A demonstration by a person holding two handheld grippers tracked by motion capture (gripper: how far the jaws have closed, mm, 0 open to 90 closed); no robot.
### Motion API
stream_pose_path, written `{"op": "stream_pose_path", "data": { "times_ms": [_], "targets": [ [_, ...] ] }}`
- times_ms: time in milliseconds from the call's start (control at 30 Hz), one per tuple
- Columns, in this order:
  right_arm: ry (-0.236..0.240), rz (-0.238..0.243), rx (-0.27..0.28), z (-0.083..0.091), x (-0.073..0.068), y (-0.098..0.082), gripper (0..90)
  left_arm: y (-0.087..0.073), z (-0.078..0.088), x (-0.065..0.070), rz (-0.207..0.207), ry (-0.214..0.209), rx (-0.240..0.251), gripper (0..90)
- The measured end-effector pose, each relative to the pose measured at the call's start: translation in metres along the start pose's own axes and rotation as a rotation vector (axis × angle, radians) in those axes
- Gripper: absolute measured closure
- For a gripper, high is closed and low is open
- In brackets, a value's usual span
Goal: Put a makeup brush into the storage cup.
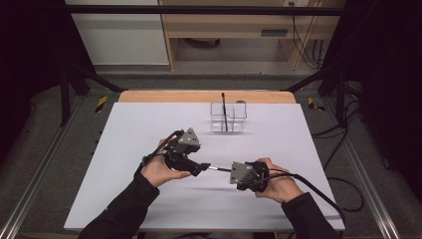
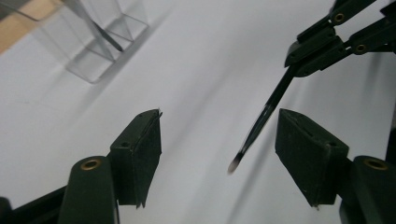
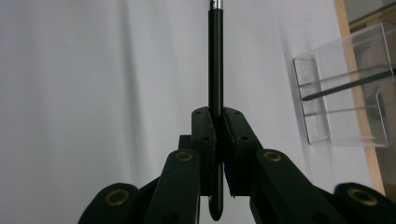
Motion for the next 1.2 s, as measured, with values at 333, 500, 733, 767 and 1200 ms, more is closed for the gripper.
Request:
{"op": "stream_pose_path", "data": {
  "times_ms": [333,500,733,767,1200],
  "targets": [
    [-0.041,-0.147,0.048,0.006,0.009,-0.016,84.0,-0.005,0.024,-0.011,0.093,0.076,0.187,23.5],
    [-0.046,-0.211,0.081,0.003,0.006,-0.019,84.0,-0.006,0.032,-0.010,0.135,0.113,0.277,23.0],
    [-0.047,-0.284,0.115,-0.004,0.000,-0.021,84.0,-0.016,0.030,-0.007,0.188,0.125,0.329,21.8],
    [-0.046,-0.293,0.122,-0.005,-0.001,-0.021,84.0,-0.017,0.029,-0.007,0.188,0.129,0.330,21.8],
    [-0.041,-0.429,0.241,-0.007,-0.004,-0.015,83.9,-0.027,0.023,0.001,0.245,0.115,0.382,17.9]
  ]
}}
Point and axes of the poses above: each handheld gripper's, and its own axes: z roughly backward along the jaws, y roughly out of its top, x roughly to its right, the point moved 9 cm from there along -z, roughly forward along the jaws, and after that the axes turned 7 degrees about x, right-handed, at the moved point
